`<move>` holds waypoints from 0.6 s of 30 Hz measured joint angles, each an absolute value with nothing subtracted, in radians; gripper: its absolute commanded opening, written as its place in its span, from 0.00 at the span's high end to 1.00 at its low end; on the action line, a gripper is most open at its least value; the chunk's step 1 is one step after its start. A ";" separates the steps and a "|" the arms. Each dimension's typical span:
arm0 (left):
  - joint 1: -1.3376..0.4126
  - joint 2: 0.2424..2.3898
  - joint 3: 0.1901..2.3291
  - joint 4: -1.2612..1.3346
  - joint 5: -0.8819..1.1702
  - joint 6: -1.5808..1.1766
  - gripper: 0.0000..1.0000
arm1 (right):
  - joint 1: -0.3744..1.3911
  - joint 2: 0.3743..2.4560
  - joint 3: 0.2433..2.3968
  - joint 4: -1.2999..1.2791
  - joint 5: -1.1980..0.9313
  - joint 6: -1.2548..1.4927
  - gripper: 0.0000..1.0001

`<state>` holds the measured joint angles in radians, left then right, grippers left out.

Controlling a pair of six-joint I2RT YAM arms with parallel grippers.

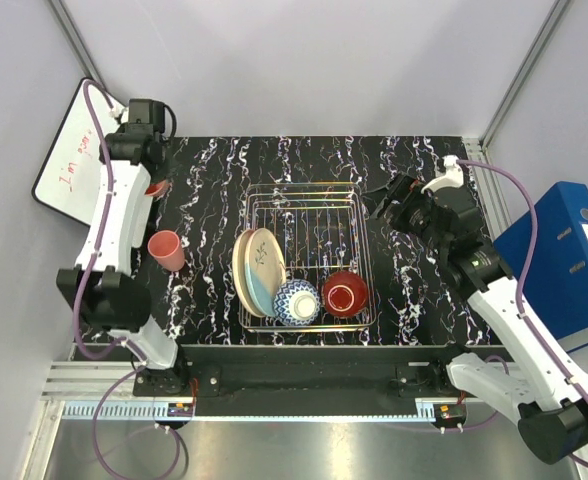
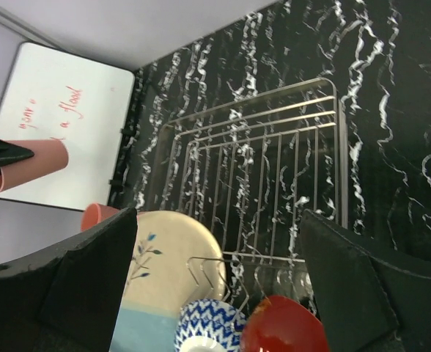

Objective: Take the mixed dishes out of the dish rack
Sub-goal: Place the cup at the center of the board.

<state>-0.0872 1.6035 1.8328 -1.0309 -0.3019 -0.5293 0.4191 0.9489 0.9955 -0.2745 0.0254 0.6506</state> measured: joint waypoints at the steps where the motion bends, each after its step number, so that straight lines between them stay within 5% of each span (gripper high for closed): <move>1: -0.066 1.629 1.833 -1.048 -0.310 -0.524 1.00 | 0.419 0.947 0.987 -0.282 0.030 0.648 0.00; 18: -0.018 2.001 1.956 -1.087 -0.295 -0.467 1.00 | 0.419 0.953 0.875 -0.282 0.033 0.638 0.00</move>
